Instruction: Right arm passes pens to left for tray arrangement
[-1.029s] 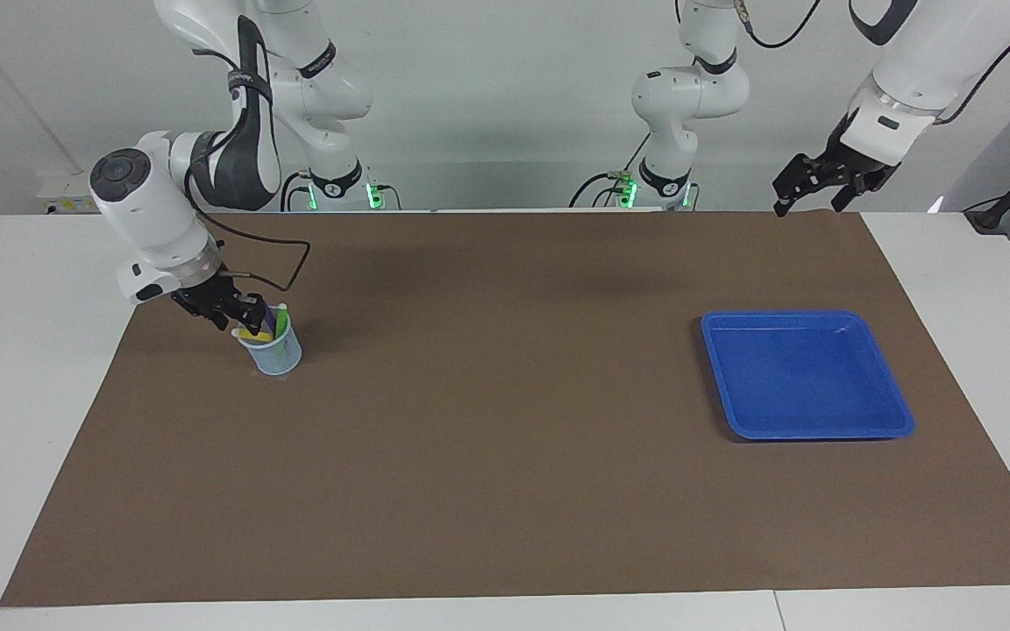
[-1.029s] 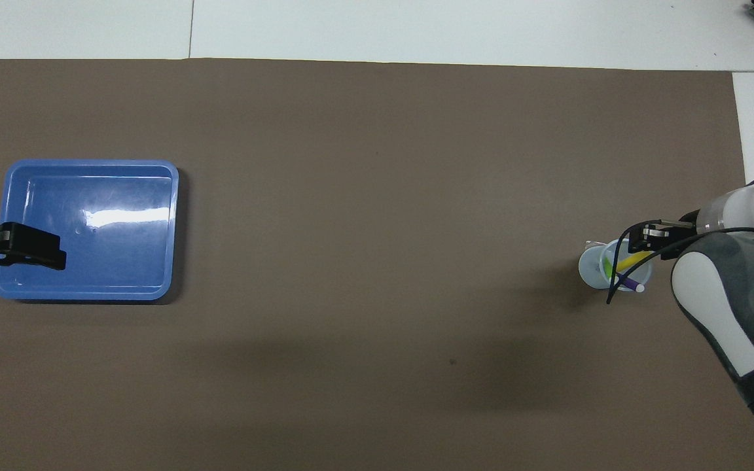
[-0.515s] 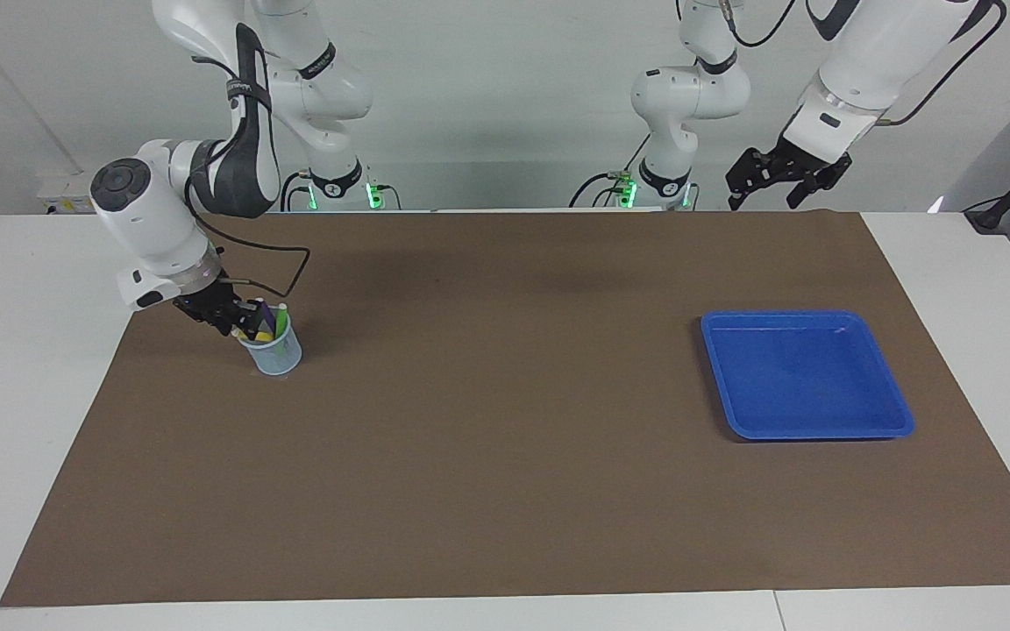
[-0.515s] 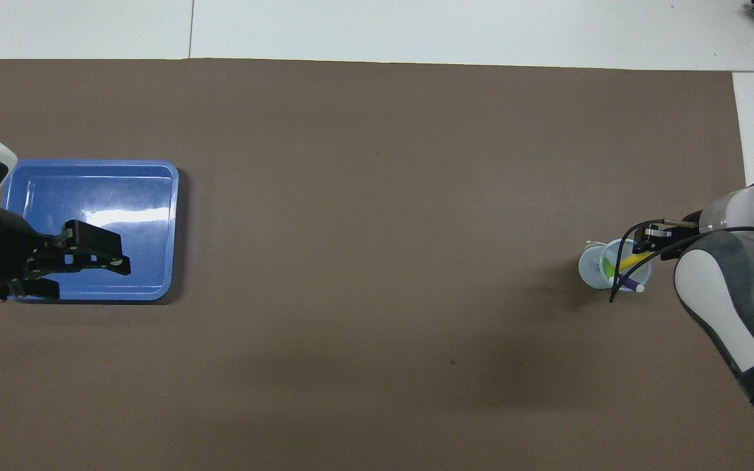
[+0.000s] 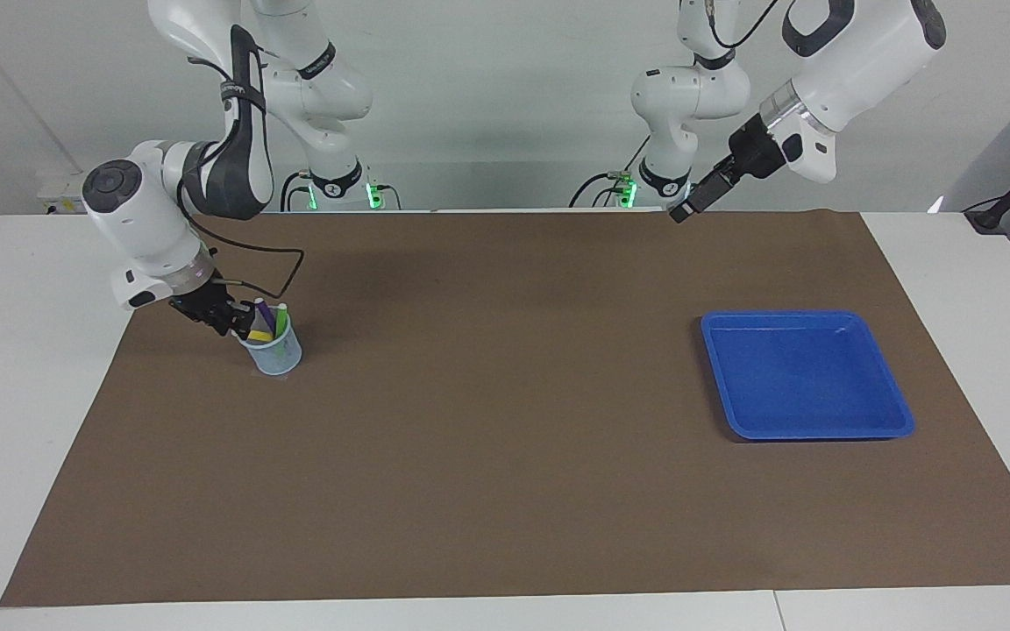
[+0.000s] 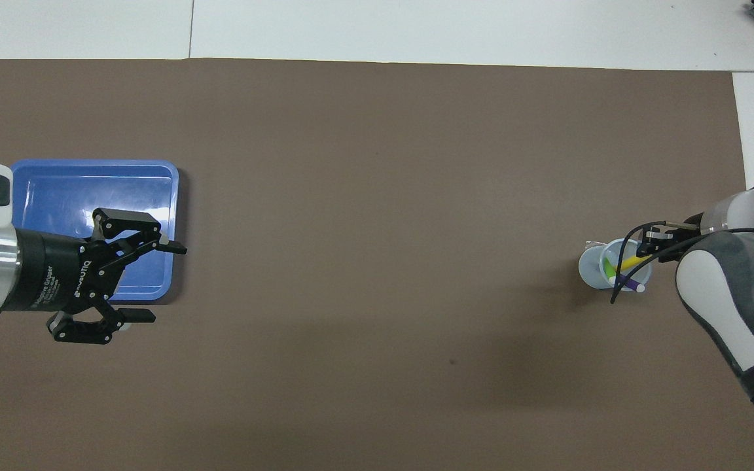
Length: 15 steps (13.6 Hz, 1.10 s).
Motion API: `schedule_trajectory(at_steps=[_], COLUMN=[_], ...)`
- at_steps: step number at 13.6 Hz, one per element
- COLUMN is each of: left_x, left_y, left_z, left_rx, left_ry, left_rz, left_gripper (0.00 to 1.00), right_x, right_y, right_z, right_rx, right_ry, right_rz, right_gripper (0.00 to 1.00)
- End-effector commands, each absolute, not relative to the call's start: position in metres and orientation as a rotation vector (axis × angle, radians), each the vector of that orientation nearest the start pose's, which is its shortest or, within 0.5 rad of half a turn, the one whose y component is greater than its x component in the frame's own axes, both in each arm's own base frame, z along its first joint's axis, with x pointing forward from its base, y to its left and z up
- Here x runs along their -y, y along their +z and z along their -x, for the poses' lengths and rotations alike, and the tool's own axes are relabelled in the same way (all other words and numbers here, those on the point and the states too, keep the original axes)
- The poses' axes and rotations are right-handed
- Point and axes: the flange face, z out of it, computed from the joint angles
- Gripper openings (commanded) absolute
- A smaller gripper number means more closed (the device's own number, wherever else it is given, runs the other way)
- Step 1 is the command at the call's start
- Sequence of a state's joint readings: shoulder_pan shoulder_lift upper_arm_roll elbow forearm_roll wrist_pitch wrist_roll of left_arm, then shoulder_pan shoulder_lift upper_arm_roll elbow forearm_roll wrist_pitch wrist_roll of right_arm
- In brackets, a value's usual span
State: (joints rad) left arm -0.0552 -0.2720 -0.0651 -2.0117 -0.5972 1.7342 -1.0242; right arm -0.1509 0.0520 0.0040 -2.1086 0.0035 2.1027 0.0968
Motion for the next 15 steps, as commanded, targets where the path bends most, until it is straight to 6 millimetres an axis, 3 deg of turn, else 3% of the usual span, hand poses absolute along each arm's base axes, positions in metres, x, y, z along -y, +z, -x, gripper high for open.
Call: schedule_trajectory(at_steps=[1, 3, 4, 5, 6, 9, 10, 12, 14, 15], left_x=[0.114, 0.126, 0.132, 0.138, 0.142, 0.153, 0.153, 0.156, 0.175, 0.174], left_y=[0.581, 0.579, 0.579, 0.580, 0.581, 0.582, 0.582, 0.581, 0.572, 0.566], left_z=[-0.460, -0.456, -0.455, -0.455, -0.456, -0.454, -0.455, -0.456, -0.446, -0.441], left_rx=[2.105, 2.130, 2.115, 2.110, 2.115, 2.121, 2.211, 2.465, 2.504, 2.577], left_ry=[0.612, 0.606, 0.597, 0.571, 0.560, 0.566, 0.599, 0.628, 0.727, 0.793], left_rz=[2.959, 2.947, 2.953, 2.966, 2.967, 2.955, 2.873, 2.648, 2.621, 2.588], left_gripper=[1.00, 1.00, 1.00, 1.00, 1.00, 1.00, 1.00, 1.00, 0.97, 0.95], right_x=[0.081, 0.081, 0.081, 0.080, 0.078, 0.074, 0.072, 0.072, 0.071, 0.070], right_y=[0.384, 0.384, 0.384, 0.384, 0.384, 0.388, 0.395, 0.435, 0.479, 0.494], right_z=[-0.537, -0.537, -0.537, -0.536, -0.536, -0.537, -0.538, -0.548, -0.556, -0.557], right_rx=[-0.392, -0.395, -0.393, -0.391, -0.382, -0.340, -0.248, -0.127, -0.086, -0.068], right_ry=[0.095, 0.098, 0.100, 0.107, 0.109, 0.135, 0.139, 0.142, 0.144, 0.153], right_rz=[3.104, 3.099, 3.100, 3.098, 3.099, 3.100, 3.105, 3.108, 3.107, 3.106], right_gripper=[0.39, 0.39, 0.32, 0.16, 0.06, 0.05, 0.04, 0.01, 0.00, 0.00])
